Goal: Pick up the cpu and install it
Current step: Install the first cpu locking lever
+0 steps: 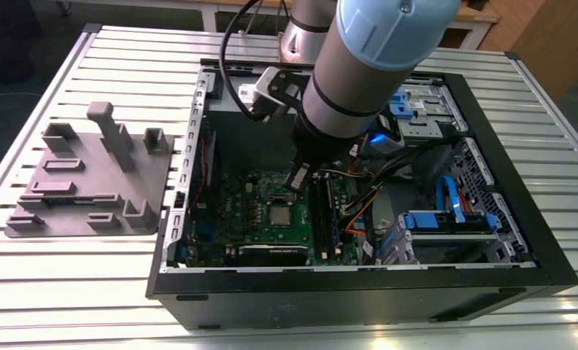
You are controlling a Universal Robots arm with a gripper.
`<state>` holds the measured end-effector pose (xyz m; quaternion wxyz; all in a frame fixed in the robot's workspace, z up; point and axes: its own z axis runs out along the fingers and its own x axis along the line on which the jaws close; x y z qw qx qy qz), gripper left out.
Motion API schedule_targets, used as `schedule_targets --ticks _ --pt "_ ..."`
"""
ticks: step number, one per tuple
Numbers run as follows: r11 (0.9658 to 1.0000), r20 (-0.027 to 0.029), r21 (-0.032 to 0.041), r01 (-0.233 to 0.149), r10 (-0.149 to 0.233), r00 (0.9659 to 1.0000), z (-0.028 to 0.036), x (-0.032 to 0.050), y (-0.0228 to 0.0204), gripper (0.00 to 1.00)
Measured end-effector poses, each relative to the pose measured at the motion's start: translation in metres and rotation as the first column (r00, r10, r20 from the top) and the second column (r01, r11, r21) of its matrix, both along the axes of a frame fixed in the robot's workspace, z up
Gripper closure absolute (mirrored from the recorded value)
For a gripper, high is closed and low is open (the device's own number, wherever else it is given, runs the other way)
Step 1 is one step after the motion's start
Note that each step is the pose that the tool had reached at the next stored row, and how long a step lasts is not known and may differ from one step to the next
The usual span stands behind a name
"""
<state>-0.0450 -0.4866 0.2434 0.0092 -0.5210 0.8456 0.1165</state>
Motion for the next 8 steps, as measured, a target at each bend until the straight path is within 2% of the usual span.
schedule_targets --ticks 8 --pt "1.0 0.0 0.0 0.0 0.0 1.0 0.0 0.0 -0.0023 0.89"
